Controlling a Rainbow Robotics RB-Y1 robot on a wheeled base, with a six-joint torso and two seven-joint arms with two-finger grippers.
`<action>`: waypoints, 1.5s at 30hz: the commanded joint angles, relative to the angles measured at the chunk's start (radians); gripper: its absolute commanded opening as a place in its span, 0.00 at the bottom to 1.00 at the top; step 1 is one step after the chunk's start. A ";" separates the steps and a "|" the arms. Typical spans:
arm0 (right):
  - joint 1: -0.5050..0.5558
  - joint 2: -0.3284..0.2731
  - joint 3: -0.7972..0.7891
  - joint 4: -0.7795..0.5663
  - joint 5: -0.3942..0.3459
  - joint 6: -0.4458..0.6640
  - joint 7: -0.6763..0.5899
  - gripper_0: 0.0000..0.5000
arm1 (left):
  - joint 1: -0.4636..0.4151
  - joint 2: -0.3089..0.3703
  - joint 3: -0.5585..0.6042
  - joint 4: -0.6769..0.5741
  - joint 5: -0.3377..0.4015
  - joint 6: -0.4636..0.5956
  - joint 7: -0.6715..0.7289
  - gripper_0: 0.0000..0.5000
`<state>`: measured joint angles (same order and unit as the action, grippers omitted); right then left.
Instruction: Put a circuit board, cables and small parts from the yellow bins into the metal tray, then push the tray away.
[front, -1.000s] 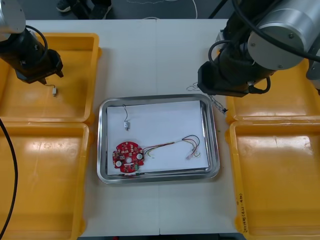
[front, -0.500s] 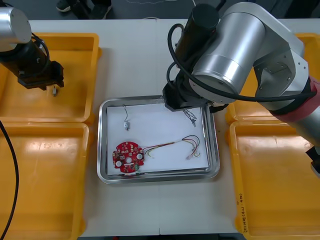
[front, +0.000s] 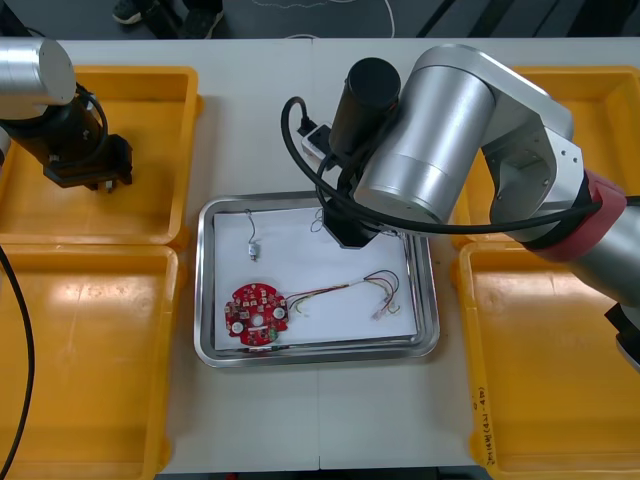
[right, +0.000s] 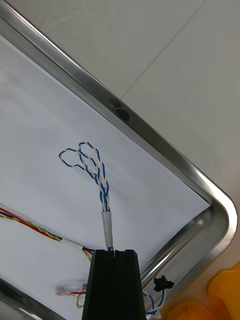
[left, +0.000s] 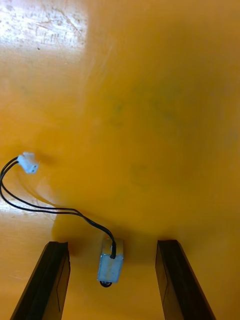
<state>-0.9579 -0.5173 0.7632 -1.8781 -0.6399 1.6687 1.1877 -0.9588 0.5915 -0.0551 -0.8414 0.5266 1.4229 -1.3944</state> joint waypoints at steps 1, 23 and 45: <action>-0.047 0.036 0.048 0.037 0.037 -0.060 0.047 0.00 | -0.052 0.019 -0.008 0.015 0.010 -0.019 -0.086 1.00; -0.044 0.051 0.257 0.129 0.143 -0.127 0.121 0.00 | -0.049 0.014 0.100 -0.074 0.012 0.047 -0.071 0.00; -0.044 0.053 0.255 0.178 0.189 -0.165 0.191 1.00 | -0.046 0.031 0.251 -0.444 0.044 0.379 0.026 0.00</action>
<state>-0.9593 -0.4730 1.0121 -1.6897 -0.4614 1.5124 1.3308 -0.9643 0.5914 0.1551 -1.2264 0.5507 1.7699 -1.3943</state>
